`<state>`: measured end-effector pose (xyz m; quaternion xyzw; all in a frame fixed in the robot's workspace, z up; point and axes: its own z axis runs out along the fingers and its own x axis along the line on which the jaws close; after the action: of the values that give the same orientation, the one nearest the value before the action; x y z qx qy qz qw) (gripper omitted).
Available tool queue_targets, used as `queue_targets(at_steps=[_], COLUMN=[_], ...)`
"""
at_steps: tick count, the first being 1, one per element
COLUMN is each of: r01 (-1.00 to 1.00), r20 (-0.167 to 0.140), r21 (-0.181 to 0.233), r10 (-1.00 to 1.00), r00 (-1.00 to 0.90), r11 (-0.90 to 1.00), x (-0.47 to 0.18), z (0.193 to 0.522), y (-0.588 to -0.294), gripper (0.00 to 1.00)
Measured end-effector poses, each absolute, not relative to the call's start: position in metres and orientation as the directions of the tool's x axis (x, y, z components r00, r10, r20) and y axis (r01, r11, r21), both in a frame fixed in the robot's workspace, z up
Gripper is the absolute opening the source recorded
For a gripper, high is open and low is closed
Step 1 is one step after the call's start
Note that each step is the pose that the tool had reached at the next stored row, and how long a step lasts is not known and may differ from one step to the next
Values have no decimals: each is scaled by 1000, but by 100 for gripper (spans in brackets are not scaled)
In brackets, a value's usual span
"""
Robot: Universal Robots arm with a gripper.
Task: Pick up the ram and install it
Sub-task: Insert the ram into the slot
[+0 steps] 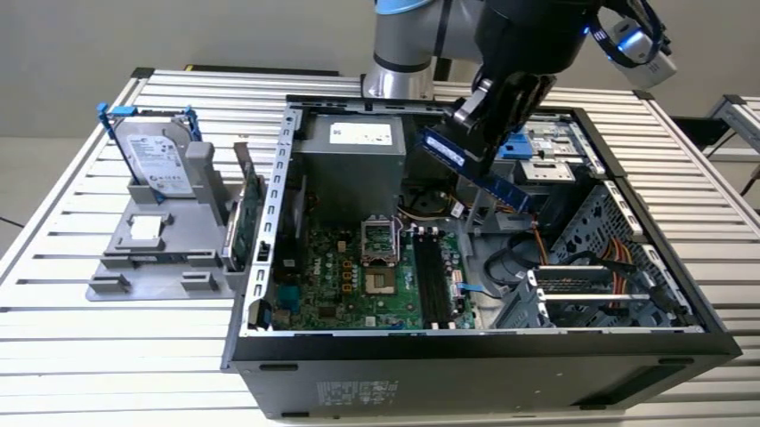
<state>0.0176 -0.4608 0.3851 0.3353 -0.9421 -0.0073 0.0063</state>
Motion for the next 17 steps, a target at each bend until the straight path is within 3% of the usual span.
queue_targets(at_steps=[17], r01=[-508], r20=[7], r21=[18], r10=[-508], r00=[-861], r11=[861], x=[19], z=[385], y=[-461], gripper=[0])
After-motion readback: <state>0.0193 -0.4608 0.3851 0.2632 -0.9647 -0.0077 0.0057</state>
